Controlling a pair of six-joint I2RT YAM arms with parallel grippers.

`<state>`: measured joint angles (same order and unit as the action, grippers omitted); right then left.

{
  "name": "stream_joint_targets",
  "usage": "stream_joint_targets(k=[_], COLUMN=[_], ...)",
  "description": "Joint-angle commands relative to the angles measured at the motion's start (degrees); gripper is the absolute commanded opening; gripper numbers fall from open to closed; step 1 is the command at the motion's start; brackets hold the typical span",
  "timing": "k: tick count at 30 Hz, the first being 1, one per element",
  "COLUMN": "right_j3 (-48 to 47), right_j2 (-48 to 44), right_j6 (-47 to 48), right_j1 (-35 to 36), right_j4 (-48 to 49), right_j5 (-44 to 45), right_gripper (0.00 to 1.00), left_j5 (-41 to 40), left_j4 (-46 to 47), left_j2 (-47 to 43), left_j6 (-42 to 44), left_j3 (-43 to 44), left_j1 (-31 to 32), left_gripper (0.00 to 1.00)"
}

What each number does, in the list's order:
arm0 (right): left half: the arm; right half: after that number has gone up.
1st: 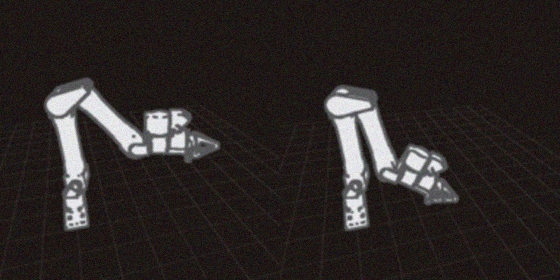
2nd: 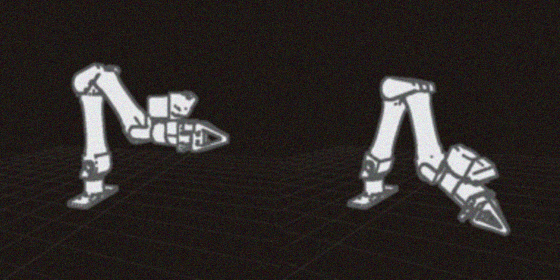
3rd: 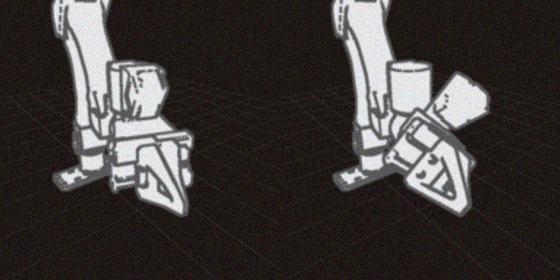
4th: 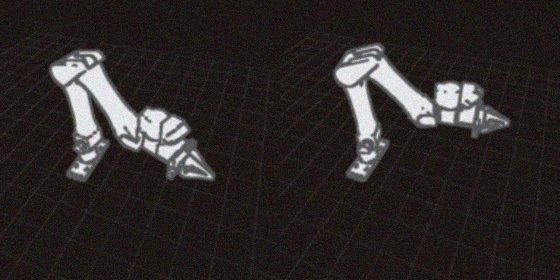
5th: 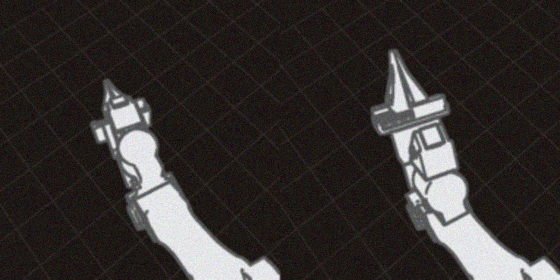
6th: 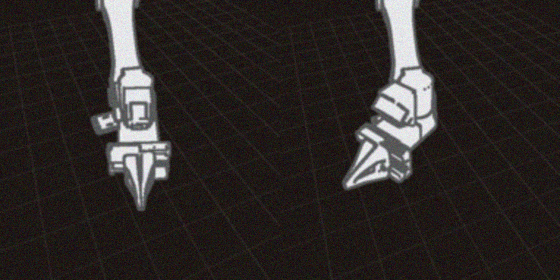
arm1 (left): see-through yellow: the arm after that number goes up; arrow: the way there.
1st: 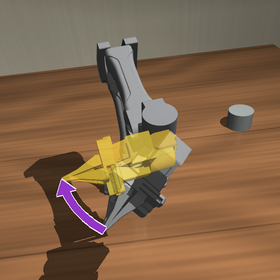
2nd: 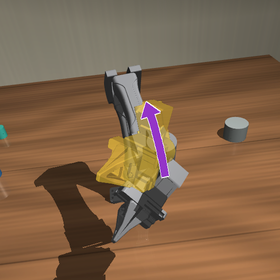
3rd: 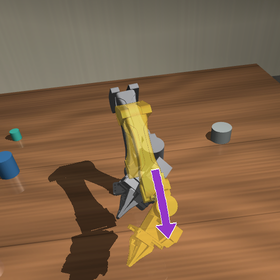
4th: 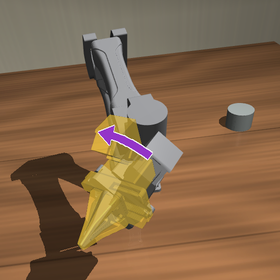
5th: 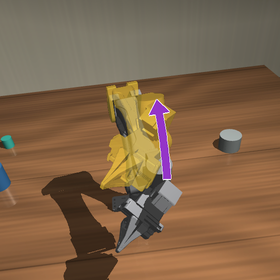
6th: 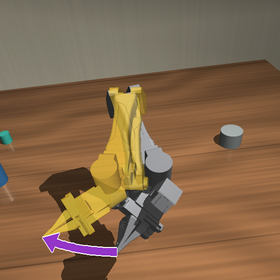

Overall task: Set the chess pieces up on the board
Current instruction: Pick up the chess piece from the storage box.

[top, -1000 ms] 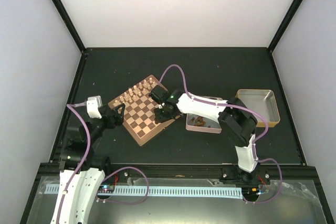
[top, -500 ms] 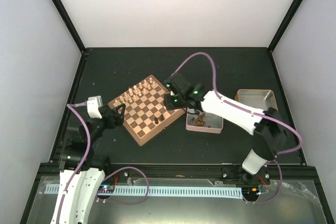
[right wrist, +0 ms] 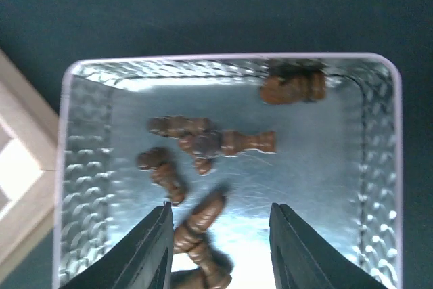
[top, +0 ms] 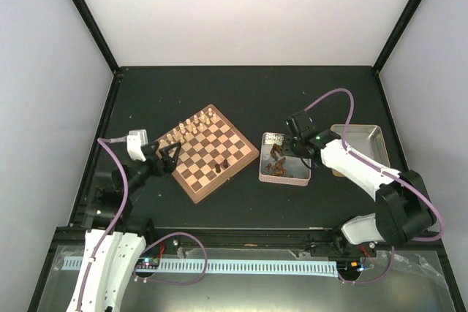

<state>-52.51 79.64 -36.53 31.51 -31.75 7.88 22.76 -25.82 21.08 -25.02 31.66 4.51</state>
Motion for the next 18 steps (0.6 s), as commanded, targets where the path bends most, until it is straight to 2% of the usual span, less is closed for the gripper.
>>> stream_joint_targets(k=[1,8,12,18], right_j3=[2.44,1.72,-0.87,-4.88], right_j2=[0.45,6.98,10.67,13.42], right_j6=[2.08,6.11,8.39,9.2], right_j1=[-2.96,-3.56,-3.56,-3.58], right_j4=[1.97,2.94,3.64,4.28], right_j5=[1.06,0.4,-2.85,-1.99], right_gripper=[0.41,0.34,0.35,0.36], left_j5=[2.53,2.46,2.44,2.04], left_j4=[3.21,3.09,3.14,3.61], left_j2=[0.74,0.71,0.82,1.18], left_j6=[-1.11,-1.69,-1.83,-1.79], left_j3=[-0.08,-0.57,-0.81,-0.55], left_j1=[0.07,0.08,0.0,0.04], left_gripper=[0.99,0.99,0.99,0.99])
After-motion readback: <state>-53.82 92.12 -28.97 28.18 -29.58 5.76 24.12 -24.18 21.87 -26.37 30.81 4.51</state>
